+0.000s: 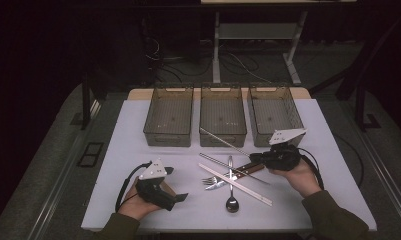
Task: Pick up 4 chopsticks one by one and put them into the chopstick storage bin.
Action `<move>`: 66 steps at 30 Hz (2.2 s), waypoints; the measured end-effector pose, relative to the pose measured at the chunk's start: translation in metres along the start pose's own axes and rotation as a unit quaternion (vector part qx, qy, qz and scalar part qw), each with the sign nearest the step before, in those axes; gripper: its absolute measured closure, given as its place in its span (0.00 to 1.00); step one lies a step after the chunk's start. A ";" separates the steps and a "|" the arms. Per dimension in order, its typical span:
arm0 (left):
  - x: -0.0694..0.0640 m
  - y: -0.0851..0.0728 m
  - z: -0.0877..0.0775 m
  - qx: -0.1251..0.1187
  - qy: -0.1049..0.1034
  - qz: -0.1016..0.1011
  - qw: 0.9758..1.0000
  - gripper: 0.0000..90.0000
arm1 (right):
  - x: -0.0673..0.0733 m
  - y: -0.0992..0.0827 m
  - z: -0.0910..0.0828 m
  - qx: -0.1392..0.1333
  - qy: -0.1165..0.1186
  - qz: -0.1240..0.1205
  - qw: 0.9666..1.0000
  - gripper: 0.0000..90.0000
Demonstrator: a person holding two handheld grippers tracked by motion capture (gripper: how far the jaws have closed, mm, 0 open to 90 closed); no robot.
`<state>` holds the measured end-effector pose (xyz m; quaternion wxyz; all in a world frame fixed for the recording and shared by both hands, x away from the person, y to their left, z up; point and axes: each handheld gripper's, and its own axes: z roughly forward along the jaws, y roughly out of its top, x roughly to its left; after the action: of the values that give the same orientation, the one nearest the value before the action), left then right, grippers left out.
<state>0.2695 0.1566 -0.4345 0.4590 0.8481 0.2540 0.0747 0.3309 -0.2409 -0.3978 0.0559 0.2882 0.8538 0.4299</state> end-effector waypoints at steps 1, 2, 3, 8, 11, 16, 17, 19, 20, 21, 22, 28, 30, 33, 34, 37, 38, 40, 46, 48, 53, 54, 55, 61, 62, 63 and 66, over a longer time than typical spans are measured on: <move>0.000 0.000 0.000 -0.002 0.000 0.000 1.000 0.00 | 0.000 0.002 0.001 -0.001 0.000 -0.001 1.000 0.96; 0.000 0.000 0.000 -0.003 0.000 -0.001 1.000 0.00 | 0.000 0.004 0.002 -0.001 -0.001 -0.002 1.000 0.96; 0.000 0.000 0.000 -0.003 0.000 -0.001 1.000 0.00 | 0.000 0.007 0.003 -0.003 -0.002 0.001 1.000 0.96; 0.000 0.000 -0.001 -0.003 0.001 0.000 1.000 0.00 | 0.000 0.016 0.009 -0.007 -0.004 0.004 1.000 0.96; 0.000 0.000 -0.001 -0.003 0.001 0.000 1.000 0.00 | -0.001 0.020 0.014 -0.007 -0.006 0.007 1.000 0.96; 0.000 0.000 -0.001 -0.004 0.001 0.002 1.000 0.00 | -0.002 0.029 0.018 -0.010 -0.013 0.015 1.000 0.96; 0.000 0.000 -0.001 -0.003 0.000 0.002 1.000 0.00 | -0.002 0.031 0.019 -0.012 -0.014 0.018 1.000 0.96; -0.001 0.001 -0.001 -0.002 0.000 0.003 1.000 0.00 | -0.003 0.035 0.020 -0.012 -0.016 0.020 1.000 0.96; -0.001 0.001 -0.001 -0.002 0.000 0.003 1.000 0.00 | -0.003 0.035 0.020 -0.012 -0.016 0.020 1.000 0.96; -0.001 0.001 -0.001 -0.002 -0.001 0.003 1.000 0.00 | -0.004 0.039 0.021 -0.011 -0.021 0.023 0.999 0.96; -0.001 0.001 0.000 -0.002 -0.001 0.003 1.000 0.00 | -0.005 0.042 0.021 -0.011 -0.022 0.024 0.999 0.96; -0.001 0.001 0.000 -0.002 0.000 0.004 1.000 0.00 | -0.010 0.056 0.025 -0.015 -0.031 0.032 0.999 0.96; -0.001 0.001 0.000 -0.001 0.000 0.005 1.000 0.00 | -0.011 0.062 0.026 -0.016 -0.033 0.035 0.999 0.96; -0.001 0.001 0.000 -0.001 0.000 0.004 1.000 0.00 | -0.012 0.070 0.028 -0.015 -0.036 0.033 0.999 0.96; -0.001 0.001 0.000 -0.001 0.001 0.004 1.000 0.00 | -0.012 0.073 0.029 -0.015 -0.039 0.031 0.999 0.96; -0.001 0.001 0.000 -0.001 0.000 0.005 1.000 0.00 | -0.013 0.079 0.031 -0.014 -0.042 0.032 0.998 0.96; -0.001 0.001 0.000 -0.001 0.000 0.005 1.000 0.00 | -0.013 0.082 0.031 -0.015 -0.044 0.033 0.998 0.96; -0.001 0.002 0.000 -0.002 0.000 0.004 1.000 0.00 | -0.013 0.092 0.034 -0.018 -0.047 0.035 0.998 0.96; -0.002 0.002 -0.001 -0.004 -0.002 0.006 1.000 0.00 | -0.014 0.106 0.042 -0.016 -0.055 0.037 0.998 0.96; -0.002 0.002 -0.001 -0.005 -0.003 0.006 1.000 0.00 | -0.015 0.113 0.048 -0.013 -0.058 0.040 0.997 0.96; -0.002 0.003 -0.001 -0.005 -0.003 0.008 1.000 0.00 | -0.017 0.121 0.056 -0.009 -0.062 0.044 0.997 0.96; -0.002 0.003 -0.001 -0.005 -0.003 0.009 1.000 0.00 | -0.017 0.126 0.061 -0.005 -0.064 0.045 0.997 0.96; -0.003 0.003 -0.001 -0.005 -0.004 0.009 1.000 0.00 | -0.018 0.129 0.063 -0.005 -0.065 0.044 0.997 0.96; -0.003 0.003 -0.001 -0.006 -0.006 0.009 1.000 0.00 | -0.018 0.143 0.075 0.002 -0.070 0.044 0.997 0.96; -0.003 0.003 -0.001 -0.007 -0.006 0.009 1.000 0.00 | -0.018 0.143 0.075 0.002 -0.070 0.044 0.997 0.96; -0.003 0.003 -0.001 -0.006 -0.006 0.009 1.000 0.00 | -0.018 0.147 0.079 0.005 -0.070 0.042 0.997 0.96; -0.003 0.003 -0.001 -0.006 -0.006 0.011 1.000 0.00 | -0.018 0.153 0.086 0.009 -0.071 0.042 0.997 0.96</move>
<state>0.2675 0.1542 -0.4310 0.4649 0.8484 0.2414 0.0765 0.4435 -0.1191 -0.3369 0.0961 0.3542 0.8386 0.4026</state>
